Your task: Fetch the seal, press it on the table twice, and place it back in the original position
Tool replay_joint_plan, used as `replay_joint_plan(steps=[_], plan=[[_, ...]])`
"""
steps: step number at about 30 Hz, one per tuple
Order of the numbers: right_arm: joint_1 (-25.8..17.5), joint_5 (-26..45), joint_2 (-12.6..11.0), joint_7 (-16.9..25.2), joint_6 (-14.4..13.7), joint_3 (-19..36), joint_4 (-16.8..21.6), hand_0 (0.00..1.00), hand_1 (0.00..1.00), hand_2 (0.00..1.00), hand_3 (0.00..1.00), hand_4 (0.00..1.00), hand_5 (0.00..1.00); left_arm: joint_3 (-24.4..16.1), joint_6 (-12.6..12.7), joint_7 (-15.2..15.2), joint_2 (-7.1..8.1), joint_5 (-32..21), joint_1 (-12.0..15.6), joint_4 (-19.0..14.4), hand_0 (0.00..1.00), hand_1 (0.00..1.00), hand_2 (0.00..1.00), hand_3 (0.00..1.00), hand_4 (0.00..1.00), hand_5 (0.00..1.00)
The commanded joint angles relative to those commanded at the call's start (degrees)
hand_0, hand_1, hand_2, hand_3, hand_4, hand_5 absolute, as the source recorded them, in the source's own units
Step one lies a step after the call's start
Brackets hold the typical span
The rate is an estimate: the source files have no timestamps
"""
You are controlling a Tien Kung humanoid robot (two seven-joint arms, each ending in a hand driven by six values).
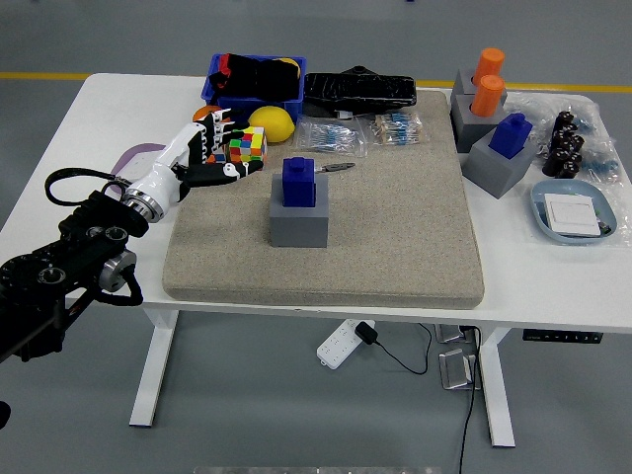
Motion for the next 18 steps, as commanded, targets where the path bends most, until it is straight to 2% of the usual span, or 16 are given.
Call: replay_joint_plan(steps=[10, 18], plan=[[-0.1, 0.1, 0.3, 0.0, 0.0, -0.3, 0.2, 0.777, 0.668, 0.672, 0.669, 0.805, 0.569, 3.5, 0.2, 0.0, -2.69, -0.8, -0.5, 2.1, 0.942, 0.856, 0.826, 0.879, 0.906, 0.128], [-0.1, 0.1, 0.5, 0.1, 0.0, 0.0, 0.2, 0.777, 0.668, 0.673, 0.671, 0.810, 0.569, 4.7, 0.3, -0.1, -3.82, -1.2, -1.0, 3.8, 0.938, 0.856, 0.824, 0.874, 0.903, 0.131]])
